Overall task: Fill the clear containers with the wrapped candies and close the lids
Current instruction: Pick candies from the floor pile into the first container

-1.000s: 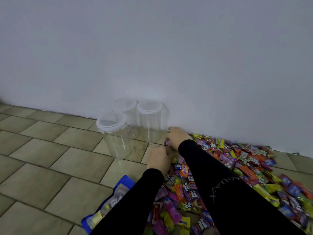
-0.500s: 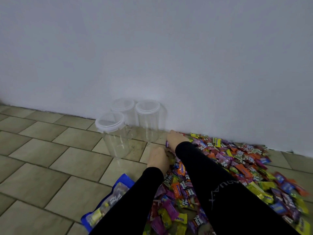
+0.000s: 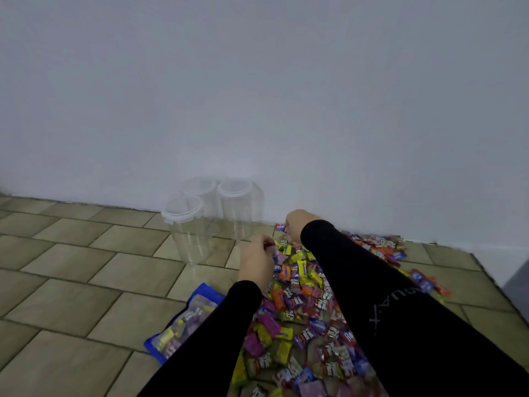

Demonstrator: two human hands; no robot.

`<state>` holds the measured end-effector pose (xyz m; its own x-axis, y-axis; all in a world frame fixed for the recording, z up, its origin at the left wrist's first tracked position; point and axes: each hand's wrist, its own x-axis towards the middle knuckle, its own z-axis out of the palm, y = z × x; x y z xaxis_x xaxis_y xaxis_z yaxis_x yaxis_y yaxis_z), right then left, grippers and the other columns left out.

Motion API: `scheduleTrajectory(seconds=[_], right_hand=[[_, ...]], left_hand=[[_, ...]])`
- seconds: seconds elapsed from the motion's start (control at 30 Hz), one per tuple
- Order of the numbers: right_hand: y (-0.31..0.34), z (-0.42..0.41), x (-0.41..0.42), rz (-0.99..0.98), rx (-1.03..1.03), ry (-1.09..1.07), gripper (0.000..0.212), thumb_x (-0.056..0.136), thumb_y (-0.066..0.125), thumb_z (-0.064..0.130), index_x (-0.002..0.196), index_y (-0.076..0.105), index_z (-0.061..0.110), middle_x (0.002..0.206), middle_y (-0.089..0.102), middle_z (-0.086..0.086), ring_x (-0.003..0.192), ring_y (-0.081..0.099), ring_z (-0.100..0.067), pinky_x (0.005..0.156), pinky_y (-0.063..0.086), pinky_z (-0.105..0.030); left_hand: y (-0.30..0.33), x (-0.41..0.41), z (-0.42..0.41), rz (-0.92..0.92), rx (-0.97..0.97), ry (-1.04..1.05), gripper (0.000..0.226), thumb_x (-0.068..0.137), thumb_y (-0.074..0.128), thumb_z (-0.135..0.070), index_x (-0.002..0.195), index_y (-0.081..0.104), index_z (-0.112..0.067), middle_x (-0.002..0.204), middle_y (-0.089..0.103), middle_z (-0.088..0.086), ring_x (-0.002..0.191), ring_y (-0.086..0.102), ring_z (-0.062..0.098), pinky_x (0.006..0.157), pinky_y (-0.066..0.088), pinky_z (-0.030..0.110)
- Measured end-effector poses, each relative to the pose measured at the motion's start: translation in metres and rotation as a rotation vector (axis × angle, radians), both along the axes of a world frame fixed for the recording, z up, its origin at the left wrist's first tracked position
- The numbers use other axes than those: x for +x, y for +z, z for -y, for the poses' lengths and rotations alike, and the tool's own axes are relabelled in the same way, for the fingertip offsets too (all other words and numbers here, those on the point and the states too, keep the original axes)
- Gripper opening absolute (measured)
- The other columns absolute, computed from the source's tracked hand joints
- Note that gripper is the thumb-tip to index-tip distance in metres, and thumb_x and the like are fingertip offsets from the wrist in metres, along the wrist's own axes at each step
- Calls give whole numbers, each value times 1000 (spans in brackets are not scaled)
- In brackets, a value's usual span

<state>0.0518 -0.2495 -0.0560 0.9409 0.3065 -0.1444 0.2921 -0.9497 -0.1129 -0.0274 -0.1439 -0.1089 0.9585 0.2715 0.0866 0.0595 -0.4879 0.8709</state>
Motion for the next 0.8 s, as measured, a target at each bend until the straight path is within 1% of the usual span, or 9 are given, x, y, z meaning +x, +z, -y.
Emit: scheduleTrajectory(seconds=[0.07, 0.13, 0.2, 0.3, 0.4, 0.5, 0.67, 0.73, 0.8], right_hand=[[12, 11, -11, 9, 31, -17, 28, 95, 49, 6, 119, 61, 1, 122, 62, -14, 110, 59, -28, 91, 48, -33], [26, 23, -24, 19, 62, -34, 29, 97, 47, 9, 122, 59, 2, 125, 61, -13, 112, 58, -28, 93, 48, -33], [40, 35, -42, 21, 99, -53, 31, 98, 47, 14, 125, 57, 3, 127, 60, -13, 115, 57, -27, 94, 47, -33], [59, 50, -67, 38, 160, -65, 31, 99, 45, 14, 124, 58, 2, 126, 60, -13, 114, 57, -27, 93, 46, -32], [73, 68, -96, 57, 273, -86, 31, 100, 42, 13, 125, 58, 5, 125, 60, -10, 112, 58, -25, 85, 44, -29], [82, 85, -131, 86, 435, -86, 31, 100, 41, 16, 126, 56, 8, 128, 58, -9, 112, 56, -22, 84, 41, -25], [79, 107, -187, 161, 691, -81, 27, 99, 45, 13, 121, 59, 10, 123, 60, -5, 99, 54, -12, 83, 39, -21], [74, 117, -209, 182, 755, -87, 26, 99, 47, 13, 121, 59, 9, 117, 63, -5, 95, 57, -13, 81, 43, -22], [68, 129, -229, 206, 777, -106, 25, 99, 48, 13, 120, 59, 9, 109, 62, -1, 92, 59, -13, 80, 44, -21]], left_hand=[[11, -12, 8, 23, -65, -7, 13, 98, 47, -6, 105, 57, -9, 89, 59, 2, 77, 53, 15, 53, 40, 10], [22, -26, 16, 49, -88, -12, 13, 100, 46, -9, 106, 56, -13, 95, 61, 4, 83, 56, 18, 64, 44, 22], [33, -42, 28, 80, -98, -34, 14, 101, 45, -11, 109, 56, -13, 99, 61, 5, 88, 58, 20, 70, 44, 27], [46, -60, 43, 146, -125, -83, 16, 102, 39, -12, 109, 51, -20, 99, 58, 4, 81, 53, 17, 67, 43, 28], [57, -81, 57, 179, -170, -159, 19, 103, 34, -12, 111, 48, -22, 96, 53, 5, 71, 45, 15, 64, 39, 30], [69, -105, 72, 181, -231, -239, 22, 105, 29, -13, 115, 46, -21, 84, 45, 3, 61, 34, 14, 51, 33, 22], [81, -139, 93, 181, -268, -350, 26, 103, 32, -7, 120, 43, -23, 98, 40, 5, 55, 33, 8, 44, 29, 14], [83, -153, 99, 165, -280, -405, 32, 100, 33, 0, 118, 43, -25, 103, 40, 8, 61, 38, 9, 47, 31, 14], [83, -165, 105, 173, -255, -451, 39, 96, 32, 7, 113, 43, -25, 113, 42, 11, 77, 43, 15, 55, 35, 18]])
